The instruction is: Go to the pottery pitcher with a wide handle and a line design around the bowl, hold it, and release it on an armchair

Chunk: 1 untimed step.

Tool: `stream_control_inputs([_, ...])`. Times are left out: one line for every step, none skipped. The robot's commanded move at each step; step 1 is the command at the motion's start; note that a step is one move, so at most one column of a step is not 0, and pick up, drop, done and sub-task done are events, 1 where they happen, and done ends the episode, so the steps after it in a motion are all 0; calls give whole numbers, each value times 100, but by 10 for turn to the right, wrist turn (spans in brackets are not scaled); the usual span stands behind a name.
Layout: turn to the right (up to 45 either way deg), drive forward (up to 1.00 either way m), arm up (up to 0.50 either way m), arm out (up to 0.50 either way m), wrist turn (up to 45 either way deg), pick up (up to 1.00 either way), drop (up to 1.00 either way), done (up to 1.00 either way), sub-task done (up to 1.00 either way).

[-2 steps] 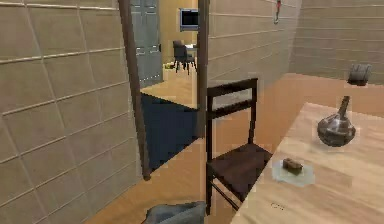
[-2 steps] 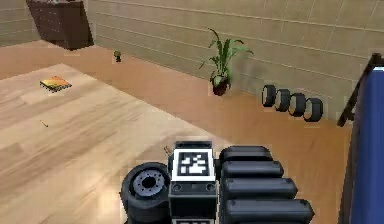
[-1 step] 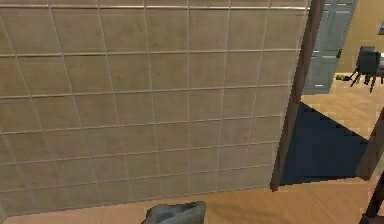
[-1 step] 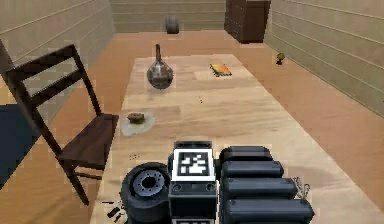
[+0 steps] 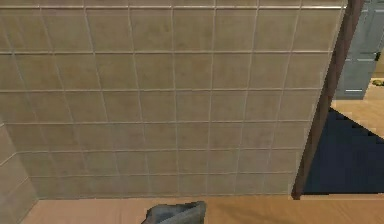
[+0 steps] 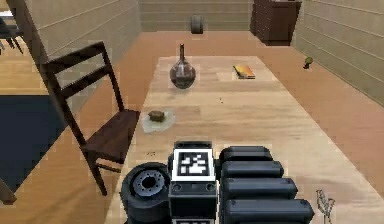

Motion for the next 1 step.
stream_control_inputs([0, 30, 0, 0, 0, 0, 0, 0, 0])
